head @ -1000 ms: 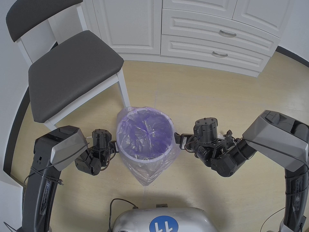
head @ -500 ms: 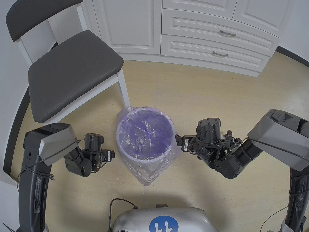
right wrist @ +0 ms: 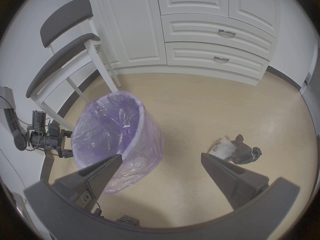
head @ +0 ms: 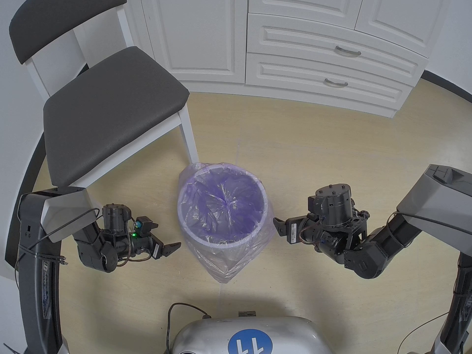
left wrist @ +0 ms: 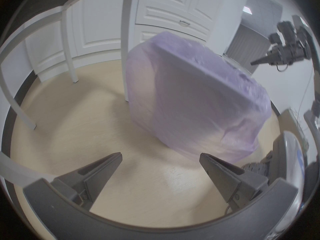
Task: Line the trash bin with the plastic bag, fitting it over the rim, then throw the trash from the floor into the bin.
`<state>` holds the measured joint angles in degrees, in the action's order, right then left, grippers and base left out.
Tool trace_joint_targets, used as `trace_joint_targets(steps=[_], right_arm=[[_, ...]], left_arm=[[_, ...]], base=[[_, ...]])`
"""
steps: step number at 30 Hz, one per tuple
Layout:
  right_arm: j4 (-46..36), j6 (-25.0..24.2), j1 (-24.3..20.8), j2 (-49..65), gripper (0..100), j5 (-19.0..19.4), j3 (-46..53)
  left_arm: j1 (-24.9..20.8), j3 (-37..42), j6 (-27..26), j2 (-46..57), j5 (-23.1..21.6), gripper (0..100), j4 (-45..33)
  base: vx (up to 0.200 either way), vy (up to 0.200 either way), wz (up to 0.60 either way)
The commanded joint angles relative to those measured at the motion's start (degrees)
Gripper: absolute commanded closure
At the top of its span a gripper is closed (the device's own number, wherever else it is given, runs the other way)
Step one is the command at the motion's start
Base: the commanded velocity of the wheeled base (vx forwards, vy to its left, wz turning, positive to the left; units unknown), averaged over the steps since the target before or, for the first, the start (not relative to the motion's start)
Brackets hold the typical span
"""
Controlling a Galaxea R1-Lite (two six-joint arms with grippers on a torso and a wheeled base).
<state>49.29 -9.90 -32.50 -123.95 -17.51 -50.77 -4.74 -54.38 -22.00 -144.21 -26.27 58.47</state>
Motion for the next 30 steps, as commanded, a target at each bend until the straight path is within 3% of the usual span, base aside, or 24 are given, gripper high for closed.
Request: trace_joint_targets(steps=[1, 5, 20, 21, 30], right_arm=[[-0.1, 0.6, 0.5, 1.0, 0, 1.0, 1.5], [-0.1, 0.6, 0.6, 0.9, 0, 1.7, 1.4], [0.0, 0.7, 0.9, 1.2, 0, 1.7, 1.4], [-0.1, 0.7, 0.9, 1.3, 0, 1.7, 1.4], [0.0, 0.7, 1.1, 1.2, 0, 1.7, 1.3]], left_arm=[[0.2, -1.8, -3.4, -4.4, -2.9, 0, 0.0], [-0.9, -5.6, -3.8, -5.3, -7.7, 0, -1.8], [-4.0, -15.5, -3.9, -7.6, -8.8, 0, -9.0], [-4.0, -15.6, -3.9, -7.5, -8.8, 100, -9.3], [-3.1, -19.1, -3.8, -8.2, -9.5, 100, -12.0]], base=[[0.0, 0.0, 0.0], [0.0, 0.0, 0.0], [0.0, 0.0, 0.0], [0.0, 0.0, 0.0], [0.0, 0.0, 0.0]])
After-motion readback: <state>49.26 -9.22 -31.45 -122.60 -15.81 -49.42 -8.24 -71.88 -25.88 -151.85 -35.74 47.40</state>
